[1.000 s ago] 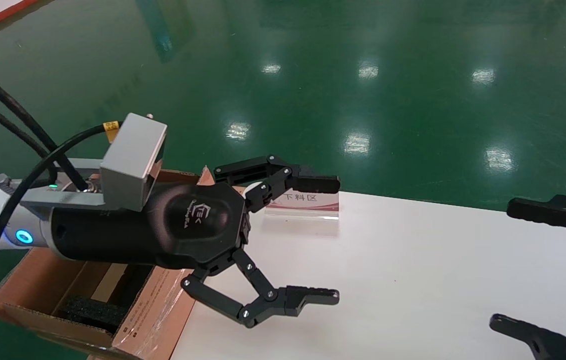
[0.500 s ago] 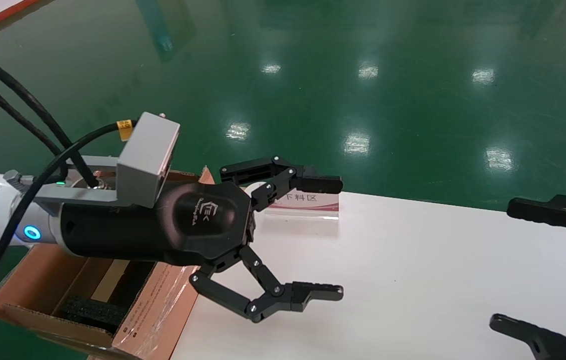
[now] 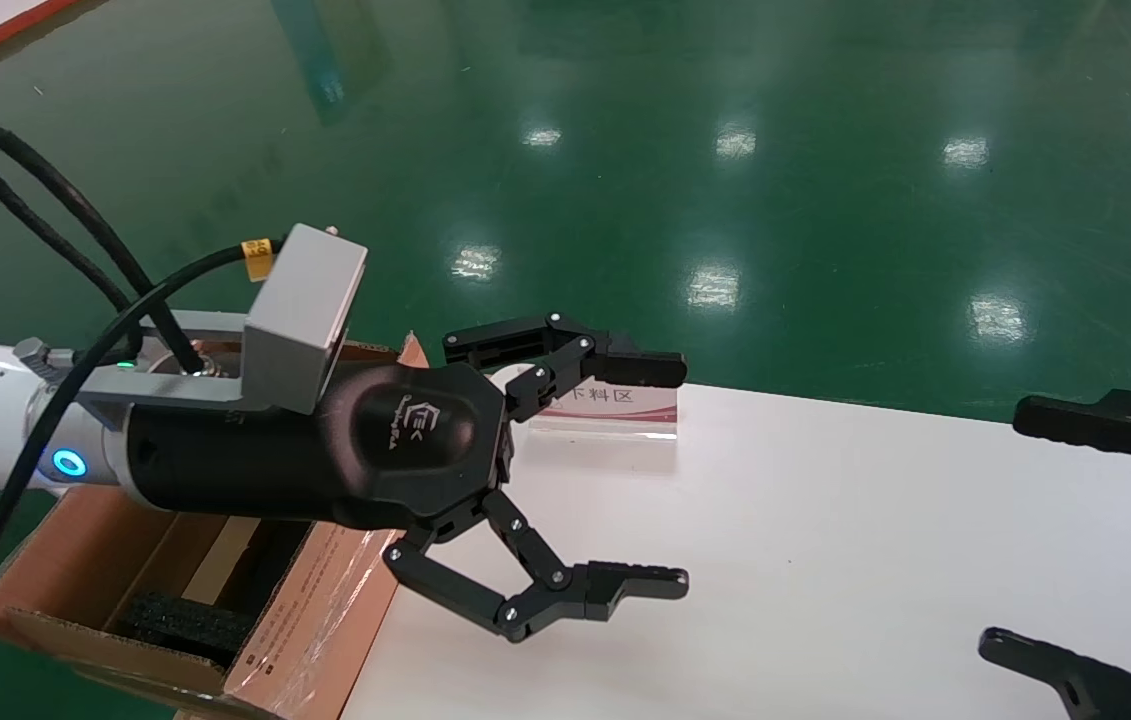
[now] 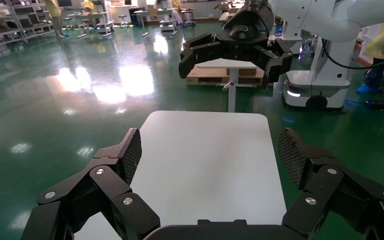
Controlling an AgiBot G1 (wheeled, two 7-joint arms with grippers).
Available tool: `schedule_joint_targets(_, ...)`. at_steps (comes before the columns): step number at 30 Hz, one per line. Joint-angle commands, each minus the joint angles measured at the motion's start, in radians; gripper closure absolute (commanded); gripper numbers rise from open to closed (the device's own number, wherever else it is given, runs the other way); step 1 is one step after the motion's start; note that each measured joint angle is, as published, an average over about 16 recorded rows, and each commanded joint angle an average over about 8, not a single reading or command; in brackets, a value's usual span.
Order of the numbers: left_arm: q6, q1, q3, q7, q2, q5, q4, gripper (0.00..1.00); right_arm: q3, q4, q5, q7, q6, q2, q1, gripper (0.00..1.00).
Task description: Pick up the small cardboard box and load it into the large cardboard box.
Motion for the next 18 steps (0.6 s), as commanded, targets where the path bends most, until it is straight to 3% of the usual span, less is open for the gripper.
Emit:
schedule_joint_targets(1, 0.0, -0.001, 0.001, 0.0, 0.0, 0.0, 0.0, 0.0, 0.0, 0.0, 0.0, 0.0, 0.0, 0.0, 0.0, 0.0)
schedule_joint_targets(18, -0.002, -0.003, 0.004, -0.001, 0.0, 0.002, 0.001, 0.0, 0.0, 0.0, 0.0, 0.0, 0.0, 0.0, 0.0, 0.0)
